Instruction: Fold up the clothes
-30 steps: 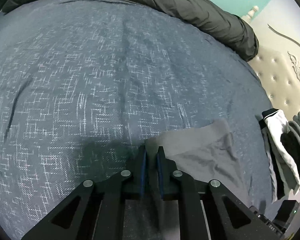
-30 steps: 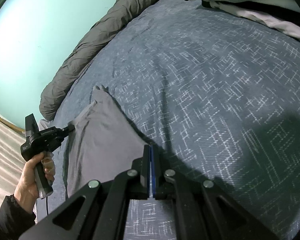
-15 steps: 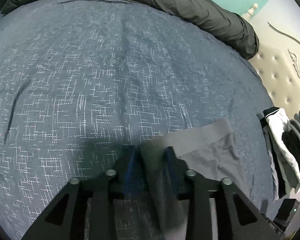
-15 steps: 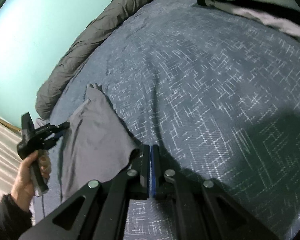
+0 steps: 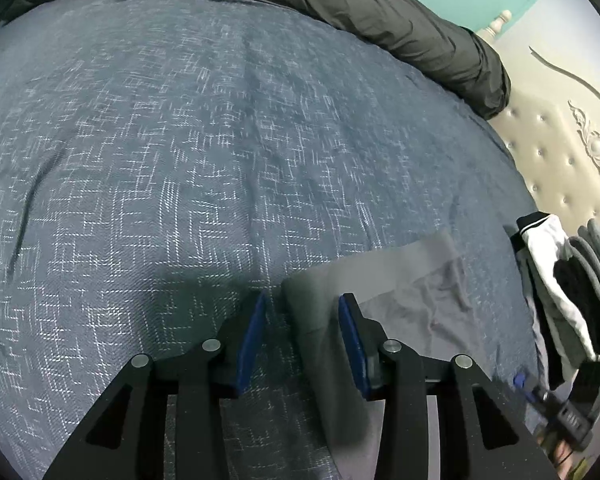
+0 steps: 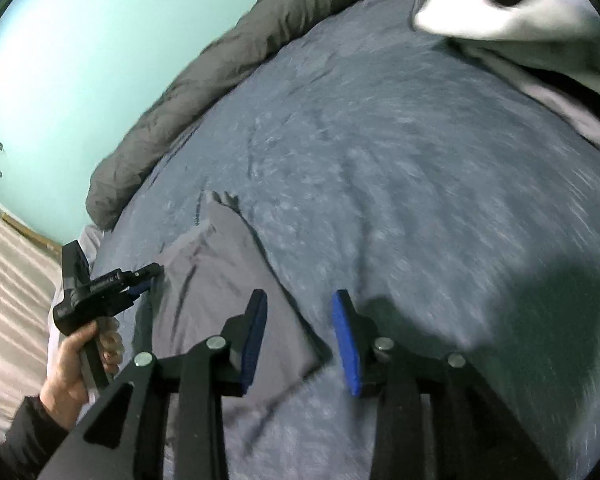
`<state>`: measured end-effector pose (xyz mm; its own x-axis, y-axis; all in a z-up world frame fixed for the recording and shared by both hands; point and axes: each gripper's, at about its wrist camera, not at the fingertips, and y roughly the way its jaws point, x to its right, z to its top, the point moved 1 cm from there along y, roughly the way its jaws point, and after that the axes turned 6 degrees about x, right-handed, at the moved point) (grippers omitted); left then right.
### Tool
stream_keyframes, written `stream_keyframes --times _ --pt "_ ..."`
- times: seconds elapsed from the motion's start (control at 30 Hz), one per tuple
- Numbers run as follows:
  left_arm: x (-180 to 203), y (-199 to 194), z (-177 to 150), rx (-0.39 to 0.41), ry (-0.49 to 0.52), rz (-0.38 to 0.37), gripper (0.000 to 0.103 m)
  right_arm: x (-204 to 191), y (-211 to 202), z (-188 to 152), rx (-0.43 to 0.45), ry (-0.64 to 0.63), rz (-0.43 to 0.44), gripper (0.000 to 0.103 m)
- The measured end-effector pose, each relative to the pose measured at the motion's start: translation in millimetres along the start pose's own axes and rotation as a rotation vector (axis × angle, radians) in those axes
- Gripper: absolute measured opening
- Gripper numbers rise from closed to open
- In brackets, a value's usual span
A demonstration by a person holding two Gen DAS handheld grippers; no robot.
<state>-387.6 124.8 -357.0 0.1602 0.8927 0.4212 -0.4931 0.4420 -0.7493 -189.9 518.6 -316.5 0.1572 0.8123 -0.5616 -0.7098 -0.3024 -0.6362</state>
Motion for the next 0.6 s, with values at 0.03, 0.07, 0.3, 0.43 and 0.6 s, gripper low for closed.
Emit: stream_keyframes --times 0.03,0.07,0.3,0.43,0.6 --pt "0.6 0.9 0.0 -0.002 0.003 0.000 0.041 -8.3 9.9 8.9 -0.025 -0.019 0.005 0.036" --pt "0.7 1.8 0.2 -0.003 0.005 0.000 0.041 -15.7 18.9 16.8 -0.048 -0.035 0.009 0.037" --pt "-5.0 1.5 -1.1 0.003 -0.024 -0.027 0.041 -60.3 81.0 65.2 -0.156 -0.112 0.025 0.048" --pt "-4.2 1.5 -2.1 0.007 -0.025 -0.028 0.041 -74.1 115.4 80.0 -0.203 -0.094 0.047 0.048" --pt "-2.5 2.3 -3.4 0.013 -0.022 -0.030 0.041 -81.4 147.2 88.8 -0.242 -0.116 0.017 0.048"
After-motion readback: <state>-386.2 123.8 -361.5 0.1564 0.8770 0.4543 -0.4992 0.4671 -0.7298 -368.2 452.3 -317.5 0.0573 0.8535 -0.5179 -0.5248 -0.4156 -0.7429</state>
